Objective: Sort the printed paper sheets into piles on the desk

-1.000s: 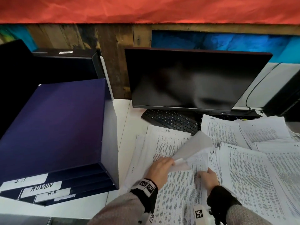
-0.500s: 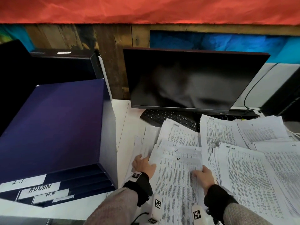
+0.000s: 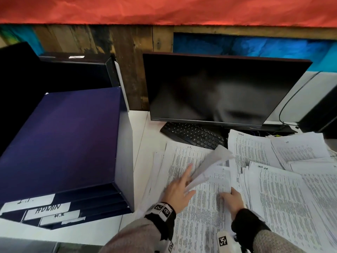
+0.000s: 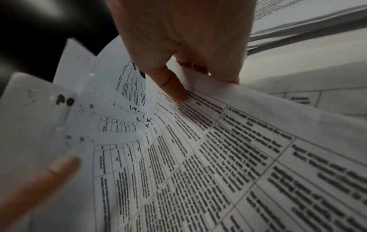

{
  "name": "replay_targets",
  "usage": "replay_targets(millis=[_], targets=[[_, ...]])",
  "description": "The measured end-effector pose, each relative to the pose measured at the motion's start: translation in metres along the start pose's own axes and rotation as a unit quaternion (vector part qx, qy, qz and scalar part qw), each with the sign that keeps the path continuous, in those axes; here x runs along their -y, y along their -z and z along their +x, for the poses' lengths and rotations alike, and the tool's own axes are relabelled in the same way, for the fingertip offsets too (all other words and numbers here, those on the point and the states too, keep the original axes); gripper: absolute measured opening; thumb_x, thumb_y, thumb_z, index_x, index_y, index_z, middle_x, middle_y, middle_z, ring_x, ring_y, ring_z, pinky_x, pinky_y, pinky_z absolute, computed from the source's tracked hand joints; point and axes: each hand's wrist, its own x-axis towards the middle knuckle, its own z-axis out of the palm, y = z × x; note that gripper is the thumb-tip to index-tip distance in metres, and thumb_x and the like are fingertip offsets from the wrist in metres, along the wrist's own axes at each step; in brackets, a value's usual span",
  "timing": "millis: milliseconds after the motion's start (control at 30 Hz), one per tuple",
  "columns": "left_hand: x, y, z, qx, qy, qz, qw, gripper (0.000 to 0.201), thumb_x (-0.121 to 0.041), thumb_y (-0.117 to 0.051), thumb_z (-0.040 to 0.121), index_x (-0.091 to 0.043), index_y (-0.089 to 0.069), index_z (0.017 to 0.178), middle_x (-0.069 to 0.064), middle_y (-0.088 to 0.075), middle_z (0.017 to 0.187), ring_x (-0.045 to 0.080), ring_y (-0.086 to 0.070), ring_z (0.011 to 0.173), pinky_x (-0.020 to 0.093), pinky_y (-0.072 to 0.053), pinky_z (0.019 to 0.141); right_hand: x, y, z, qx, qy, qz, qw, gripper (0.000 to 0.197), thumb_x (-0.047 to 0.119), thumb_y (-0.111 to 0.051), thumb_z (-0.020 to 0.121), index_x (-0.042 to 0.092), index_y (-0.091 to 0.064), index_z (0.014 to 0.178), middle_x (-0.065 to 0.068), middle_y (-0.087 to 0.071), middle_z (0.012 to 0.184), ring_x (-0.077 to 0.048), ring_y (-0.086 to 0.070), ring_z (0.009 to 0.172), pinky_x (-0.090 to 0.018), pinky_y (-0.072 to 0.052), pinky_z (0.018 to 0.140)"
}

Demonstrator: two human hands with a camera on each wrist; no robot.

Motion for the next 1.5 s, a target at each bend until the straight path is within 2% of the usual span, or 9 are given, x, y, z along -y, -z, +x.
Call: replay_targets(millis=[100, 200, 300, 400, 767, 1167, 1267, 1367, 1500], targets=[[0.004, 0.008, 0.007, -0.034, 0.141, -0.188, 0.972, 0.066, -0.083, -0.025, 0.078, -0.050, -0.039, 0.134, -0.018, -0.065, 0.094, 0.008, -0.062, 0.086, 0.025, -0.049, 0.077, -0.001, 0.000, 0.001, 0.000, -0.001, 0.002, 1.000, 0.017, -0.003, -0.055, 0.079, 0.010, -0.063, 0.088, -0.014, -0.069, 0.088, -0.035, -0.062, 0.088, -0.049, -0.051, 0.088], [0.014, 0.020, 0.019, -0.045, 0.249, -0.102, 0.962, 0.048, -0.060, -0.029, 0.094, -0.030, -0.066, 0.091, -0.010, -0.062, 0.091, 0.014, -0.056, 0.091, 0.032, -0.037, 0.094, 0.000, 0.000, 0.000, -0.003, -0.007, 0.004, 1.000, 0.016, -0.004, -0.053, 0.081, 0.010, -0.056, 0.075, -0.012, -0.064, 0.081, -0.030, -0.057, 0.081, -0.044, -0.049, 0.081], [0.033, 0.021, 0.023, -0.063, 0.273, 0.031, 0.959, 0.026, -0.053, -0.058, 0.082, -0.031, -0.066, 0.091, -0.004, -0.050, 0.115, 0.019, -0.047, 0.115, 0.038, -0.035, 0.103, -0.001, -0.002, 0.001, 0.008, 0.002, -0.011, 1.000, 0.011, -0.001, -0.054, 0.080, 0.008, -0.060, 0.084, -0.017, -0.068, 0.089, -0.036, -0.062, 0.085, -0.051, -0.050, 0.086], [0.044, 0.020, 0.024, -0.031, 0.337, 0.018, 0.941, 0.070, -0.066, -0.067, 0.067, -0.031, -0.047, 0.125, 0.002, -0.030, 0.140, 0.026, -0.028, 0.133, 0.045, -0.026, 0.111, -0.002, -0.002, 0.003, 0.007, 0.007, -0.016, 1.000, 0.015, 0.000, -0.055, 0.080, 0.007, -0.062, 0.091, -0.016, -0.069, 0.091, -0.036, -0.063, 0.088, -0.053, -0.051, 0.088], [0.048, 0.019, 0.030, -0.026, 0.380, -0.002, 0.925, 0.109, -0.063, -0.072, 0.063, -0.024, -0.015, 0.147, 0.010, -0.028, 0.146, 0.031, -0.030, 0.134, 0.052, -0.027, 0.109, 0.000, 0.000, -0.002, 0.016, -0.005, 0.003, 1.000, 0.017, -0.004, -0.054, 0.080, 0.005, -0.062, 0.092, -0.016, -0.069, 0.092, -0.036, -0.063, 0.091, -0.053, -0.050, 0.091], [0.039, 0.012, 0.012, -0.131, 0.155, 0.118, 0.972, 0.023, -0.017, -0.050, 0.091, -0.031, -0.063, 0.104, -0.009, -0.033, 0.148, 0.018, -0.044, 0.125, 0.042, -0.021, 0.114, -0.003, -0.001, 0.002, 0.016, 0.006, 0.001, 1.000, 0.015, -0.004, -0.055, 0.081, 0.006, -0.063, 0.089, -0.019, -0.069, 0.092, -0.038, -0.063, 0.092, -0.054, -0.050, 0.090], [0.043, 0.011, 0.013, -0.137, 0.122, 0.028, 0.983, 0.008, -0.016, -0.052, 0.092, -0.022, -0.059, 0.091, -0.002, -0.037, 0.149, 0.021, -0.052, 0.119, 0.041, -0.039, 0.103, -0.005, -0.001, 0.003, 0.017, 0.006, 0.002, 1.000, 0.017, -0.006, -0.054, 0.081, 0.005, -0.064, 0.090, -0.019, -0.069, 0.093, -0.039, -0.062, 0.094, -0.053, -0.050, 0.090], [0.037, 0.009, 0.008, -0.125, 0.077, -0.031, 0.989, 0.013, -0.019, -0.048, 0.096, -0.030, -0.043, 0.091, -0.001, -0.063, 0.115, 0.019, -0.062, 0.093, 0.034, -0.052, 0.079, -0.005, 0.000, 0.003, 0.019, 0.005, 0.006, 1.000, 0.021, -0.007, -0.052, 0.081, 0.005, -0.064, 0.092, -0.020, -0.068, 0.094, -0.039, -0.063, 0.093, -0.054, -0.051, 0.089], [0.019, 0.004, -0.005, -0.075, 0.039, -0.078, 0.993, 0.012, -0.019, -0.043, 0.098, -0.031, -0.040, 0.100, -0.004, -0.066, 0.093, 0.013, -0.061, 0.072, 0.026, -0.050, 0.059, -0.006, -0.002, 0.005, 0.014, 0.002, 0.000, 1.000, 0.020, -0.006, -0.053, 0.079, 0.008, -0.064, 0.088, -0.019, -0.069, 0.091, -0.038, -0.063, 0.091, -0.053, -0.050, 0.090]])
